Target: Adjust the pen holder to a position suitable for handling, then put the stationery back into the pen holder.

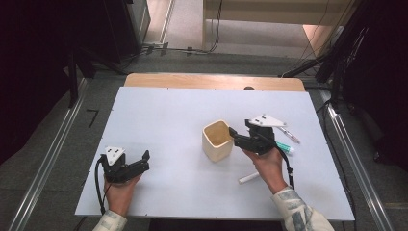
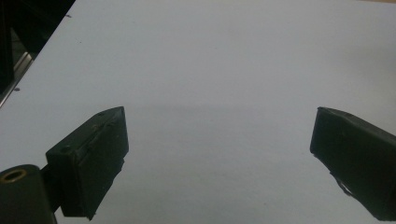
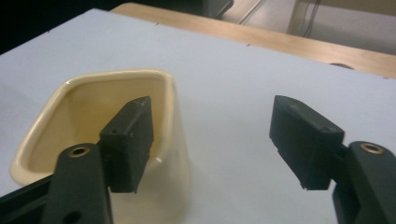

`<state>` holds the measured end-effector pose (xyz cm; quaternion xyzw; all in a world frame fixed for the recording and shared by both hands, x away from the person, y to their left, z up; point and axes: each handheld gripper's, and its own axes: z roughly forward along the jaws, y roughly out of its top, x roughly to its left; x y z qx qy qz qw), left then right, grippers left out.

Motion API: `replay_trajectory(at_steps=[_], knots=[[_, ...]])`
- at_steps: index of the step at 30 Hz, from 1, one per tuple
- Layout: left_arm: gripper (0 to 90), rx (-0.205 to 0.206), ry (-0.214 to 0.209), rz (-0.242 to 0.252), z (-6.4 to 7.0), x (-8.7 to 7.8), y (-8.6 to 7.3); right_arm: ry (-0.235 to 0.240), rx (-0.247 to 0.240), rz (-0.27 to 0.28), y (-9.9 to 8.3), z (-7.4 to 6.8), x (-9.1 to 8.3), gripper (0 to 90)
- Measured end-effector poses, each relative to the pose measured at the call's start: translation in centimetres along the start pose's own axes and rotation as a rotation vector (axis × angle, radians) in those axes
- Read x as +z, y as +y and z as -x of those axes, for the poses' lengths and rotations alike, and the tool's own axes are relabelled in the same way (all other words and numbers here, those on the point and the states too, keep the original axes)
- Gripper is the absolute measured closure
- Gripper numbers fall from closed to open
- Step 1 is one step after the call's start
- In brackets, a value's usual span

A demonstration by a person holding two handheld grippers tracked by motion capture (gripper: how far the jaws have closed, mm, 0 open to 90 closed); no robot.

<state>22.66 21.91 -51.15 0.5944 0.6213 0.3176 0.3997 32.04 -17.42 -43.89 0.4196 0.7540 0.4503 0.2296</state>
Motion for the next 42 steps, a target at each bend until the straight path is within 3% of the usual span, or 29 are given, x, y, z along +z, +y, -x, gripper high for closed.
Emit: replay_trajectory(at_steps=[2, 3, 8, 11, 18, 20, 30, 42], knots=[[5.2, 0.0, 0.002, 0.0, 0.1, 0.0, 0.0, -0.005, 0.018, 0.026, -0.6, 0.8, -0.9, 25.6], [5.2, 0.006, 0.007, -0.004, 0.2, 0.1, 0.0, -0.012, 0.051, 0.05, -1.3, 1.8, -1.8, 24.4], [5.3, 0.01, 0.011, -0.003, 0.4, 0.2, 0.0, -0.03, 0.104, 0.073, -2.6, 3.8, -3.2, 21.1], [5.2, 0.017, 0.011, -0.008, 0.5, 0.3, 0.0, -0.054, 0.124, 0.089, -3.5, 5.3, -4.2, 19.5], [5.2, 0.019, 0.006, -0.001, 0.6, 0.1, 0.0, -0.087, 0.131, 0.129, -3.8, 6.7, -5.9, 18.0], [5.2, 0.018, 0.004, 0.001, 0.5, 0.1, 0.0, -0.09, 0.13, 0.13, -3.8, 7.0, -6.1, 17.9], [5.2, 0.012, 0.002, 0.007, 0.3, -0.3, -0.1, -0.191, 0.16, 0.094, -6.0, 11.4, -7.9, 18.1], [5.2, 0.011, 0.003, 0.002, 0.2, -0.3, -0.2, -0.235, 0.185, 0.065, -7.0, 13.3, -8.4, 18.6]])
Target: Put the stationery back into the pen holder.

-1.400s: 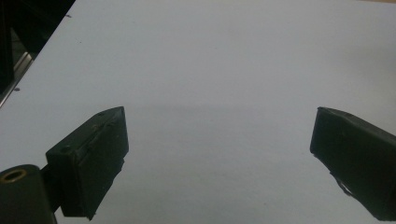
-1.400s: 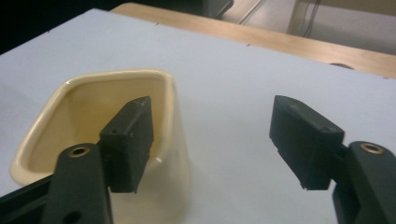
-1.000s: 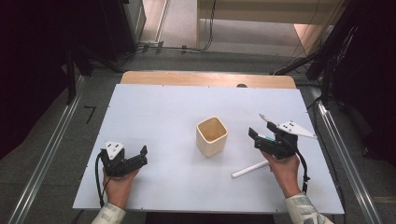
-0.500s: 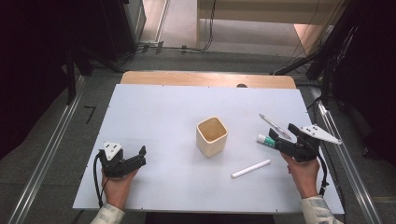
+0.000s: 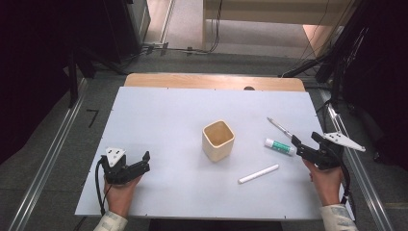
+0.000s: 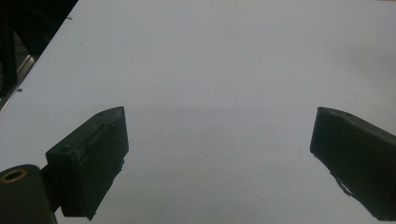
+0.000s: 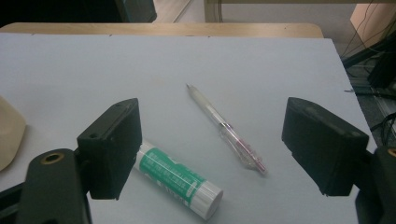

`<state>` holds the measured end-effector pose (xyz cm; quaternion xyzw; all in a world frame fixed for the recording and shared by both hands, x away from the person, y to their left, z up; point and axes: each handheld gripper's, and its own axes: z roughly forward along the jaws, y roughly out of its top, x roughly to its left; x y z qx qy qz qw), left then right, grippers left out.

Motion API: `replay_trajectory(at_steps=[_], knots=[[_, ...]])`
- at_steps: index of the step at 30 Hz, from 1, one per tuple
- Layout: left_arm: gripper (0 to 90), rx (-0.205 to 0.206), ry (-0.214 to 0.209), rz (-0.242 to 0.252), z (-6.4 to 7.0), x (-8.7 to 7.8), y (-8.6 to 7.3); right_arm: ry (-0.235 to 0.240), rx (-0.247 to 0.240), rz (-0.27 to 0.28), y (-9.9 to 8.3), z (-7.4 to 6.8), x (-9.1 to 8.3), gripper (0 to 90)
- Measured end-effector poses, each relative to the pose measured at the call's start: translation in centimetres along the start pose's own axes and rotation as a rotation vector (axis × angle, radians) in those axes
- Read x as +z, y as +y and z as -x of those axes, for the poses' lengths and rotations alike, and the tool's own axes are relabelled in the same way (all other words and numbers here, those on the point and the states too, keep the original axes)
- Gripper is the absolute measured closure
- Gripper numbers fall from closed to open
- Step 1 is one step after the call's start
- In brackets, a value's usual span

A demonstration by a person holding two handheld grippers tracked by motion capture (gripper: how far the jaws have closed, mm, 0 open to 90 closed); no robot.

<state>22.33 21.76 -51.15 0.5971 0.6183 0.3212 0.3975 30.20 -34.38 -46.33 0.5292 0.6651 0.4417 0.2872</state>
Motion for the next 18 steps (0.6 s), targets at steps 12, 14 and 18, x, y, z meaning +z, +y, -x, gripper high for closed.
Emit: replay_trajectory(at_steps=[12, 14, 18], knots=[[5.2, -0.006, -0.001, 0.002, 0.0, 0.0, 0.0, 0.007, -0.04, -0.081, -0.4, 0.1, 1.6, 19.2], [5.2, -0.004, -0.001, 0.0, 0.0, 0.0, 0.0, 0.017, -0.052, -0.101, -0.6, 0.0, 1.9, 19.2], [5.2, -0.004, -0.001, -0.002, 0.0, 0.0, -0.1, 0.046, -0.077, -0.135, -0.8, -0.4, 2.6, 19.9]])
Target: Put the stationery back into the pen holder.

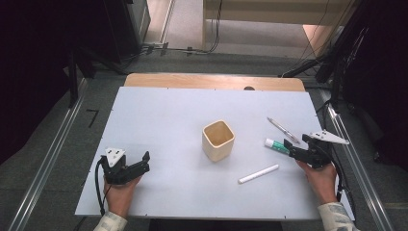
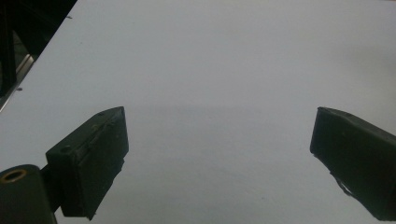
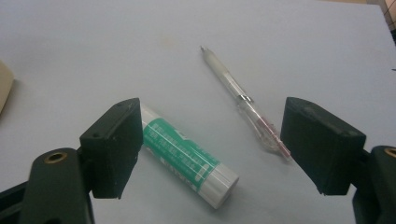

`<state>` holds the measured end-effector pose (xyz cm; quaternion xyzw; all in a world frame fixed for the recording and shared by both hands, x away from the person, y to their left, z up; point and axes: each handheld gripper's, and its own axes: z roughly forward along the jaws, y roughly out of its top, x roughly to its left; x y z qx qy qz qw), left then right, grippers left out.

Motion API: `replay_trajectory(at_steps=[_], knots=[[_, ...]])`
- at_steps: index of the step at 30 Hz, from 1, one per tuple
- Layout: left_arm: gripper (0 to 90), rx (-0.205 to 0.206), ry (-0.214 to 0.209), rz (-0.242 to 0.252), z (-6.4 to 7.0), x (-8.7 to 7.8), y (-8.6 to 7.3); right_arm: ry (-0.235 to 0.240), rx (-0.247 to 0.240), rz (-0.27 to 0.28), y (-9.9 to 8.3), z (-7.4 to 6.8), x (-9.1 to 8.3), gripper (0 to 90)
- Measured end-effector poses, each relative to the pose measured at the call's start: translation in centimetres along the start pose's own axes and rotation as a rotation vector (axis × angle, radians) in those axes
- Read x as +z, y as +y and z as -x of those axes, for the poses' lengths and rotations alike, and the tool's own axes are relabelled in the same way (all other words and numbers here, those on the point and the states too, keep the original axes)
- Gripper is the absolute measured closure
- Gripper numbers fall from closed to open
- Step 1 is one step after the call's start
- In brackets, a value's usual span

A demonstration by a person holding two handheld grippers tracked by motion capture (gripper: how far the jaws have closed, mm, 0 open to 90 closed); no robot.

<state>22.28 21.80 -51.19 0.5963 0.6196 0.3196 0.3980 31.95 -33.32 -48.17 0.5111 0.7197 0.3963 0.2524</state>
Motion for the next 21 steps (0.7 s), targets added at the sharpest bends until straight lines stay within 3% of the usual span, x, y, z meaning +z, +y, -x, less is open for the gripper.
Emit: replay_trajectory(at_steps=[21], knots=[[5.3, 0.003, 0.0, -0.002, 0.1, 0.1, 0.0, 0.035, -0.063, -0.088, -0.5, -0.9, 1.9, 22.0]])
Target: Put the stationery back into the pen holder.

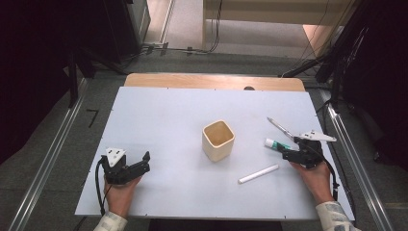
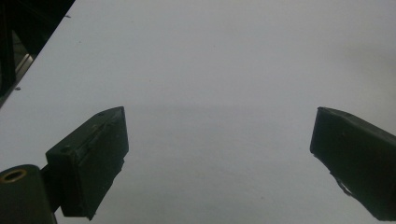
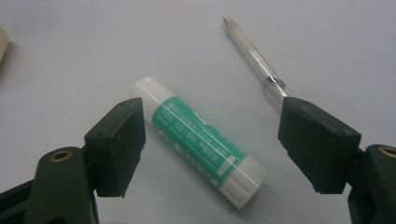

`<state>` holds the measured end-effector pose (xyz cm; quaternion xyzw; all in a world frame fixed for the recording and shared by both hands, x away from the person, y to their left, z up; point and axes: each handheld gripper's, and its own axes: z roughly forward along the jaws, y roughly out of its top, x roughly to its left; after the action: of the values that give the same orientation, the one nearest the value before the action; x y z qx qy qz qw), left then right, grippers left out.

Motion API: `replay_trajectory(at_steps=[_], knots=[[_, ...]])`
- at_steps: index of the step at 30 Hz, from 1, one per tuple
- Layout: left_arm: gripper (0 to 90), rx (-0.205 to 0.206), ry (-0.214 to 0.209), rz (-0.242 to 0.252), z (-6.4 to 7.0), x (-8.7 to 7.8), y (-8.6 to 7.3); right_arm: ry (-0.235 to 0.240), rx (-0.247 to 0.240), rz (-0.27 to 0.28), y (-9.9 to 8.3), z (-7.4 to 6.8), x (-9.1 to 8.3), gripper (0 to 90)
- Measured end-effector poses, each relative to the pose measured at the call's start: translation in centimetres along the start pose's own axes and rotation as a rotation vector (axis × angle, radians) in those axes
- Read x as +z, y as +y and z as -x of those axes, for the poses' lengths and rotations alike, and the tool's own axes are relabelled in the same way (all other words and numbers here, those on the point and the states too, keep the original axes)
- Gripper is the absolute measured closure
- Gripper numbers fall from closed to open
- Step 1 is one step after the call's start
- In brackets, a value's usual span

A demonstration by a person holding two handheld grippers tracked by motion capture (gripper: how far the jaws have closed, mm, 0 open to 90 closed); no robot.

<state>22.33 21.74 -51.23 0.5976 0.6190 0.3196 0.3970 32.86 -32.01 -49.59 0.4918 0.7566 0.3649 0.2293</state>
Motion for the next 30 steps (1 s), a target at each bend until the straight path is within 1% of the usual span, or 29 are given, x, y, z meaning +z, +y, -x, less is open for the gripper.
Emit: replay_trajectory(at_steps=[16, 30], knots=[[5.2, 0.002, 0.002, -0.004, 0.1, 0.1, 0.0, 0.016, -0.025, -0.052, -0.2, -0.4, 1.4, 22.5], [5.3, 0.003, -0.002, -0.004, 0.1, 0.1, 0.0, 0.031, -0.042, -0.089, -0.3, -0.4, 2.2, 26.0]])
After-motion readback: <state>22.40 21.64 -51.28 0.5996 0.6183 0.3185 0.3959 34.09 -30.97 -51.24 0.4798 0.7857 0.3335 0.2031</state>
